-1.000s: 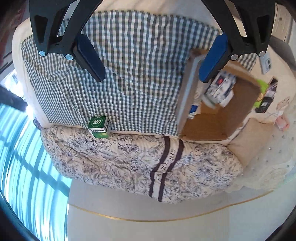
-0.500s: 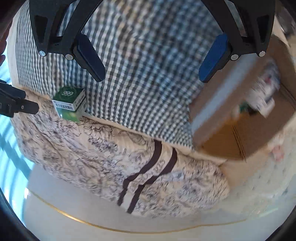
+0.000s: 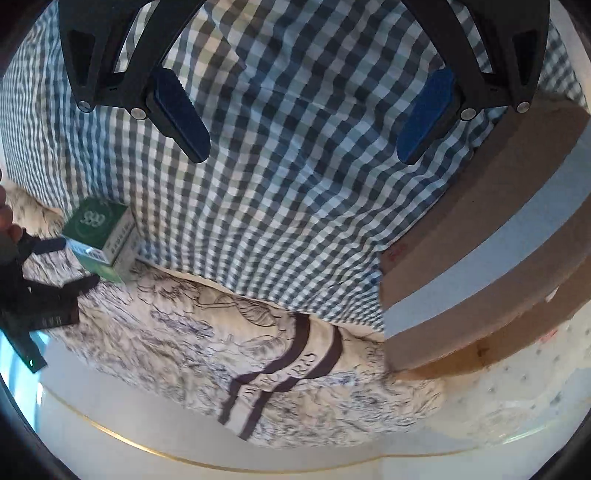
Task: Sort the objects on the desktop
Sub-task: 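Grasp the green and white medicine box with the right tool, then carry the medicine box into the cardboard box and open the right tool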
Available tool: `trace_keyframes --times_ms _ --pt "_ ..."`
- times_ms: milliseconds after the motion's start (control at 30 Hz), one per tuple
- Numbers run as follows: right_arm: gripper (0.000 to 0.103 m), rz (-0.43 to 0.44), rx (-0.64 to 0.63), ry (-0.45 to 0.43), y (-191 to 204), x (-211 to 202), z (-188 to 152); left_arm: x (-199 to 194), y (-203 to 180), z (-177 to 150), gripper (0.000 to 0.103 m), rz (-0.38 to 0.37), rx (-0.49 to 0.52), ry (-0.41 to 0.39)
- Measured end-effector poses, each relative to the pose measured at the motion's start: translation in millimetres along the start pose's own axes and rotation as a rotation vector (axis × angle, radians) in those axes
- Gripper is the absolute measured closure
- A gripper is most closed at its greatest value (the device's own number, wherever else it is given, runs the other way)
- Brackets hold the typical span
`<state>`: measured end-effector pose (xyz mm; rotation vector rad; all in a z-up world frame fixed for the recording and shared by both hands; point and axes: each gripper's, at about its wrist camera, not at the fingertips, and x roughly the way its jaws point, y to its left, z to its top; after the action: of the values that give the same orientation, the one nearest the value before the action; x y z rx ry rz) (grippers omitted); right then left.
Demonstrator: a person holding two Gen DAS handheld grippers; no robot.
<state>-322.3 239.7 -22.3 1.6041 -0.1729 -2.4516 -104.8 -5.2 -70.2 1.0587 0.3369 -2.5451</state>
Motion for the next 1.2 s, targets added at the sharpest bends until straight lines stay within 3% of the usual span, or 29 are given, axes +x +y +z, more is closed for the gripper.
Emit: trace_keyframes --times_ms 167,267,500,567,667,733,800,933,1100,1200 --pt "0.023 -0.125 -0.090 -0.025 5 1 6 4 -8 0 0.000 -0.001 0.022 -0.002" --pt "0.023 -0.124 -0.094 -0.066 3 -8 11 4 -9 0 0.000 -0.014 0.015 -0.006" --pt "0.023 -0.114 -0.026 -0.037 5 4 49 6 -21 -8 0.000 -0.011 0.074 0.008" --pt "0.023 -0.174 -0.010 0.003 12 16 60 8 -22 -9 0.000 -0.010 0.087 0.012" --pt "0.023 -0.352 0.060 0.106 13 38 70 7 -19 -8 0.000 -0.018 0.076 0.016" --pt "0.024 -0.364 0.160 0.107 5 44 71 7 -16 -7 0.000 -0.021 0.071 0.013" --pt "0.023 -0.349 0.288 0.109 -7 48 67 7 -15 -7 0.000 -0.022 0.071 0.015" --pt "0.018 -0.235 0.532 0.118 -30 54 46 9 -11 -7 0.000 -0.026 0.065 0.025" --pt "0.013 -0.163 0.527 0.180 -27 49 26 7 -7 -6 0.000 -0.030 0.045 0.025" --pt "0.011 -0.103 0.596 0.178 -35 41 9 3 -3 -6 0.000 -0.032 0.039 0.010"
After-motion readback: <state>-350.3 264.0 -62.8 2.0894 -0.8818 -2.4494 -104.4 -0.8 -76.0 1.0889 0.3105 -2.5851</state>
